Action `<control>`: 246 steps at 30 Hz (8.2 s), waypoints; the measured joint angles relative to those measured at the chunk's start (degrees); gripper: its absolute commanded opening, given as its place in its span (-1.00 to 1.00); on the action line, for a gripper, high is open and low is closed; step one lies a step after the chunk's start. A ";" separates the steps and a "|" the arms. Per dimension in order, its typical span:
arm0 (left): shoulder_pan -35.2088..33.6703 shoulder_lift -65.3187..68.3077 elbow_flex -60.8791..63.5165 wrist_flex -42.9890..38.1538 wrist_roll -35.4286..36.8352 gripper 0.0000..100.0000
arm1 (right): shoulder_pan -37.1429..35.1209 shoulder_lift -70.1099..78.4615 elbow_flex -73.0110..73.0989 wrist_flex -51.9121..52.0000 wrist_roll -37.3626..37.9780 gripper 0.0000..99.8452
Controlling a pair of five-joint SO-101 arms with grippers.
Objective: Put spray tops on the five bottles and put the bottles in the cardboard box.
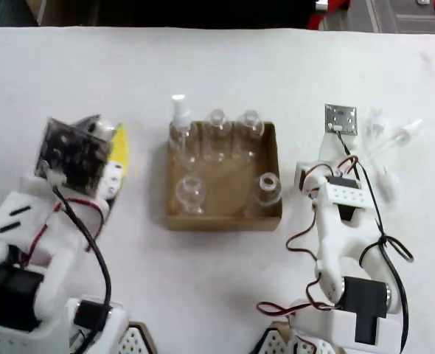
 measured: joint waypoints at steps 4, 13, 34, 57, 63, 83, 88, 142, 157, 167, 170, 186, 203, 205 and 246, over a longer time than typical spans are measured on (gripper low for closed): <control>5.01 -1.85 0.26 -5.89 7.30 -0.95 | 0.00 0.00 0.00 0.00 0.00 -0.96; 6.68 3.69 0.35 -15.82 10.20 -0.95 | -0.09 0.00 0.00 0.00 0.00 -0.96; 14.33 13.36 8.09 -26.73 10.73 -0.95 | -1.05 0.00 0.00 0.00 3.60 -0.96; 14.42 -1.49 22.77 -35.34 10.73 -0.95 | -0.97 0.00 0.00 0.00 3.69 -0.97; 14.68 -6.33 24.44 -34.81 10.73 -0.95 | -0.97 0.00 0.00 0.00 3.69 -0.97; 14.68 -8.09 30.68 -38.77 5.80 -0.95 | -0.97 0.00 0.00 0.00 3.87 -0.97; 14.68 -8.09 33.05 -39.12 5.80 -0.95 | -0.97 0.00 0.00 0.00 3.87 -0.97; 17.49 -8.09 56.18 -54.42 5.45 -0.65 | -0.97 0.00 0.00 0.00 3.87 -0.96; 4.04 -8.09 24.53 -24.35 22.42 -0.49 | -0.97 0.00 0.00 0.00 3.87 -0.96; -10.02 -8.26 12.92 -10.20 22.59 -0.50 | -0.97 0.00 0.00 0.00 3.87 -0.96; -16.97 -8.35 11.52 -5.98 22.59 -0.50 | -0.97 0.00 0.00 0.00 3.87 -0.96; -25.93 -8.18 40.79 -18.90 22.59 -0.50 | -0.09 0.00 0.00 0.00 3.87 -0.96; -15.74 -8.18 52.57 -30.51 17.14 -0.58 | 0.26 0.00 0.00 0.00 3.87 -0.96; -15.56 -8.18 52.57 -30.51 17.14 -0.58 | 0.35 0.00 0.00 0.00 3.87 -0.96; -15.12 -8.18 54.86 -32.79 17.14 -0.59 | 3.08 -3.78 0.00 0.00 3.87 -0.96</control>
